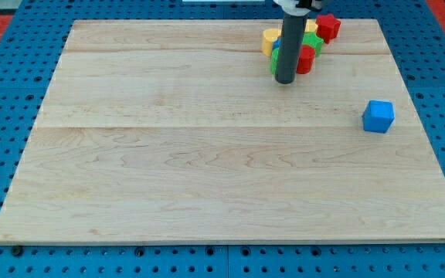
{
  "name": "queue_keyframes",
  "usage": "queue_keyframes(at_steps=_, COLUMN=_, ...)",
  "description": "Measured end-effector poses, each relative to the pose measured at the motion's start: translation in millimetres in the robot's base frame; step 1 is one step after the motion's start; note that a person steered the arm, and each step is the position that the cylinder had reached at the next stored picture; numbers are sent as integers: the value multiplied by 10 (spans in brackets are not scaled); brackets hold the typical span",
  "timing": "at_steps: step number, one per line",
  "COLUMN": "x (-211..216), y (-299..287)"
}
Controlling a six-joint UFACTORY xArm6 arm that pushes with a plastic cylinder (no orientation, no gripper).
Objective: Push the group of blocks slightly left and down
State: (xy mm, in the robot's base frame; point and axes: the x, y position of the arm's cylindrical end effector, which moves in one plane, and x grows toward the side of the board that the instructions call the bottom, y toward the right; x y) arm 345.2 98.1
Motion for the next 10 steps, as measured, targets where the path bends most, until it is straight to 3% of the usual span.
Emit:
queue_keyframes(at_steps=2, x=5, y=44)
queue_keyframes(at_steps=3, x=-30, y=647)
queue_keyframes(at_steps=4, x=-212, y=1790)
queue_keyframes(at_steps=5, x=-483, y=2453)
queue_keyframes(at_steps=6, x=-760, y=2402)
queue_keyframes(at_steps=7, x=-1452, y=2329)
queue_keyframes(at_steps=8, x=-1542, y=1864)
queue_keyframes(at_steps=10, x=-1104, y=26)
